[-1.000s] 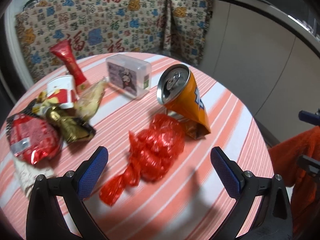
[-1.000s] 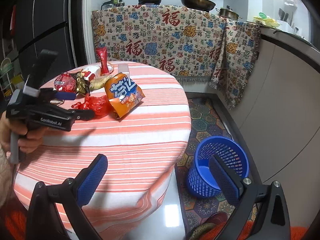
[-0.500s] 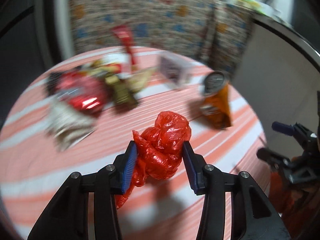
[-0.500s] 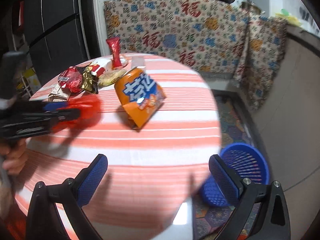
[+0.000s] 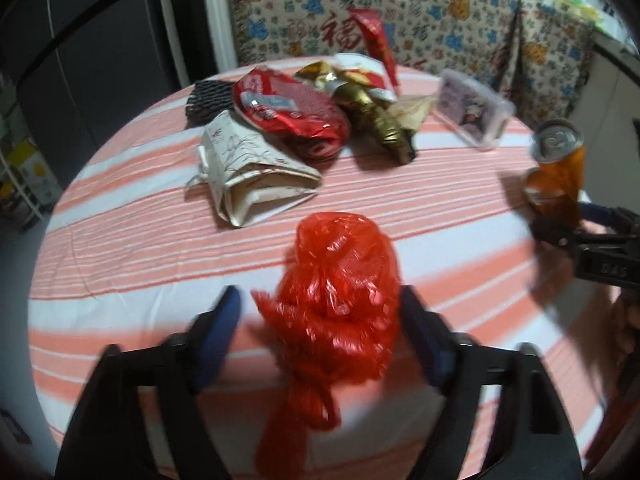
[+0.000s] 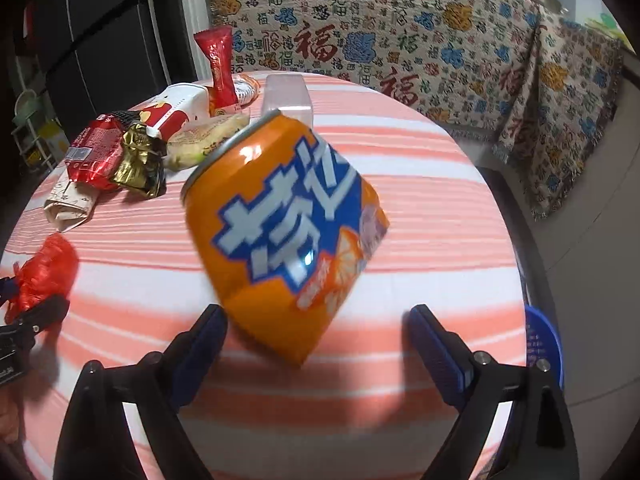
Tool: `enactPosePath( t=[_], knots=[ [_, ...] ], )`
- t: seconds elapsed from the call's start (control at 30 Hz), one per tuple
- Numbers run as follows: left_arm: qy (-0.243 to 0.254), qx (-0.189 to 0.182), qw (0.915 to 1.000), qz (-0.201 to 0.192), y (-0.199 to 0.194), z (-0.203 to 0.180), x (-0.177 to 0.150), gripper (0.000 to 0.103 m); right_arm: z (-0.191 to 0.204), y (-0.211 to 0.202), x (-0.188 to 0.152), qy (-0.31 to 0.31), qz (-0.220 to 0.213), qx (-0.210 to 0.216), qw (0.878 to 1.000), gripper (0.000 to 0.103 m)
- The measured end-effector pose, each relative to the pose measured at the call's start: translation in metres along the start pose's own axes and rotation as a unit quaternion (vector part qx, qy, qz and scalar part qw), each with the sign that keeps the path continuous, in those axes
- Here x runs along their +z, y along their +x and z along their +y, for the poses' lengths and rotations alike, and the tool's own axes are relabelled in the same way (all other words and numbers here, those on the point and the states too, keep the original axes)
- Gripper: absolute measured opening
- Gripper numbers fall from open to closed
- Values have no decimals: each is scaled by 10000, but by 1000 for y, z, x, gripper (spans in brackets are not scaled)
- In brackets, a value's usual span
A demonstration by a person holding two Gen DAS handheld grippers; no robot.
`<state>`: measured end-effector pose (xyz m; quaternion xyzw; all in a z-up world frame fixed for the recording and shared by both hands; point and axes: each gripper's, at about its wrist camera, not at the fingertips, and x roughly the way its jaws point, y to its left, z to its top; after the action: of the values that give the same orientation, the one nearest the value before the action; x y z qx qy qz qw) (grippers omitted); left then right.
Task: Collect trash
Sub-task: 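Grasp the red plastic bag with the left tool while the right tool grasps the orange can, then carry the red bag and orange can over the blue wastebasket with both tools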
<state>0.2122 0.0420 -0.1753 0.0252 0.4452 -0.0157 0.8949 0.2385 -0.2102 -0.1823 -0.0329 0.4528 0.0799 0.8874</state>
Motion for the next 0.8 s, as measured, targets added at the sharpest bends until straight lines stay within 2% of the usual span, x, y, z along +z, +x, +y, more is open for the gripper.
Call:
enactPosePath(
  t=[0.07, 0.1, 0.3, 0.57, 0.63, 0.7, 0.77, 0.8],
  knots=[
    [-135, 30, 9999, 89, 5, 5, 4, 101, -1, 4, 4, 7, 1, 10, 10000, 101],
    [-197, 41, 9997, 148, 8, 8, 5, 103, -1, 6, 7, 12, 6, 10, 10000, 102],
    [-200, 55, 9997, 140, 9, 9, 7, 103, -7, 20, 24, -152, 73, 112, 9998, 103],
    [-154, 13, 9997, 164, 10, 10, 8, 103, -8, 5, 6, -381, 24, 237, 9990, 101],
    [-106, -14, 9997, 227, 11, 11, 9, 103, -8, 7, 11, -364, 9, 205, 9991, 93],
    [-156, 9, 9996, 222, 9, 12, 9, 102, -8, 7, 14, -339, -109, 174, 9992, 70],
    [-214, 18, 9997, 94, 4, 14, 8, 101, -9, 5, 18, -306, -169, 132, 9993, 58],
    [-203, -47, 9998, 51, 2, 14, 8, 101, -8, 4, 18, -331, -183, 165, 9991, 58]
  ],
)
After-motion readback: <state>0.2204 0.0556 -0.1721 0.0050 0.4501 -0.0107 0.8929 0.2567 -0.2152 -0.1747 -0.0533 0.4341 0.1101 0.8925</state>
